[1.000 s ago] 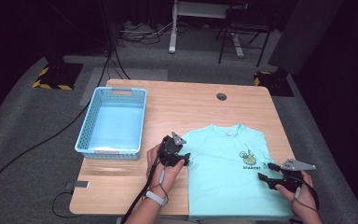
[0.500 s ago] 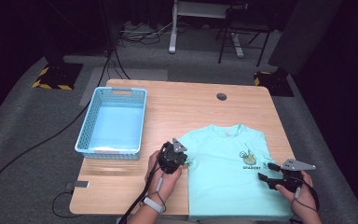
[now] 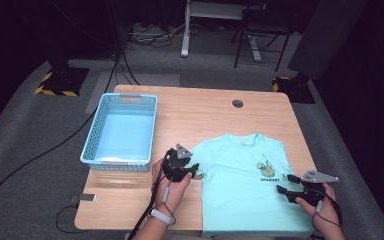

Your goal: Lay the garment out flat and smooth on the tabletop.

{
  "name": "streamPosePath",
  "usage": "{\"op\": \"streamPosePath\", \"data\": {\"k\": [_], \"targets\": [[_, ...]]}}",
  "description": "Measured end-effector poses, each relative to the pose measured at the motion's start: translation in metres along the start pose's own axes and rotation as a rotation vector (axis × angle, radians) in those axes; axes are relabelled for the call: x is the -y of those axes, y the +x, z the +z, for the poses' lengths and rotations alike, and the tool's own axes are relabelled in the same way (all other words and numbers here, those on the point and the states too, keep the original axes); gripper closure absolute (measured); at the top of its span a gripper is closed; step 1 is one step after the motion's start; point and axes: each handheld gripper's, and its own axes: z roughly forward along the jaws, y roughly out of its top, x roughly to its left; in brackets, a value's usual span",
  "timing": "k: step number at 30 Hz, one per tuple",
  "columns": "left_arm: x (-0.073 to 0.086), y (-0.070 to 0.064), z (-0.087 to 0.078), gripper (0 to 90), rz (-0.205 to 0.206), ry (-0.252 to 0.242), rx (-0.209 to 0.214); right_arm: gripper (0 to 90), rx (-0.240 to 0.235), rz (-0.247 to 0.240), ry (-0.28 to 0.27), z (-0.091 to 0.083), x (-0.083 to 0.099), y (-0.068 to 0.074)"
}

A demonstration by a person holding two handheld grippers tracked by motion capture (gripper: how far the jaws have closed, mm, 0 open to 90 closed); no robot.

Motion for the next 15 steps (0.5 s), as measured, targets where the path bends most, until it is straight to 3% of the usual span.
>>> {"op": "streamPosePath", "data": {"k": [3,6,9,15], "targets": [[-0.008,0.007,0.015,53.8,0.018,0.018,-0.086,31.8,0.000,0.001,0.000,0.000,0.000,0.000],[-0.016,0.011,0.031,49.0,0.032,0.039,-0.085,31.8,-0.001,0.001,0.000,0.000,0.000,0.000],[-0.023,0.010,0.045,46.4,0.039,0.074,-0.055,31.8,-0.001,0.002,0.000,0.000,0.000,0.000],[-0.028,0.006,0.058,45.3,0.057,0.168,-0.050,31.8,-0.003,0.004,0.000,0.000,0.000,0.000]]}}
